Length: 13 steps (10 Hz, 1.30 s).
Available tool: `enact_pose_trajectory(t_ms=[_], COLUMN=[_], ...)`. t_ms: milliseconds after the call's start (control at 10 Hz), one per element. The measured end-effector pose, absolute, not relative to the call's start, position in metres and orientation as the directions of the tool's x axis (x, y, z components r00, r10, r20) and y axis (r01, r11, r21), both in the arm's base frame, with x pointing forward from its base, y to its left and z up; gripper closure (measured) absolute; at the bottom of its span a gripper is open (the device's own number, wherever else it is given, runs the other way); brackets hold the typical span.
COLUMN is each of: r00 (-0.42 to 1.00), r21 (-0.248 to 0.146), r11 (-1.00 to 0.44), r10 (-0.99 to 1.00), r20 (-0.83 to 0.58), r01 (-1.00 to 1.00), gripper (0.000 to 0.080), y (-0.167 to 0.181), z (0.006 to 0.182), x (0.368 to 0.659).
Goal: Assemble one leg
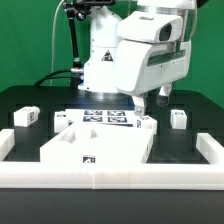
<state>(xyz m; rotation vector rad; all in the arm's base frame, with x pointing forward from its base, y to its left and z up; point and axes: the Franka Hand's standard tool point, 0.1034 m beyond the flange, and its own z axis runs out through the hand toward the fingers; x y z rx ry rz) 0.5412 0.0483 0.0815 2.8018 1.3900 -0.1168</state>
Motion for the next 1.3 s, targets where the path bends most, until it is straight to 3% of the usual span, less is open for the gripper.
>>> enact_pose_trajectory(t_ms=[800, 1100, 1300], r00=[0.581, 0.409, 0.331], r21=[-0.025, 0.008, -0.006], r11=[-0.584, -0.409, -0.331], r10=[0.811, 0.913, 0.944], r20=[-0.070, -0.014, -0.015], r01=[0.811, 0.913, 0.944], gripper=[0.0150, 0.0150, 0.0150], y=[0.048, 0.035, 0.022], z=[0.081, 0.058, 0.046], x=[0.540, 0.511, 0.497])
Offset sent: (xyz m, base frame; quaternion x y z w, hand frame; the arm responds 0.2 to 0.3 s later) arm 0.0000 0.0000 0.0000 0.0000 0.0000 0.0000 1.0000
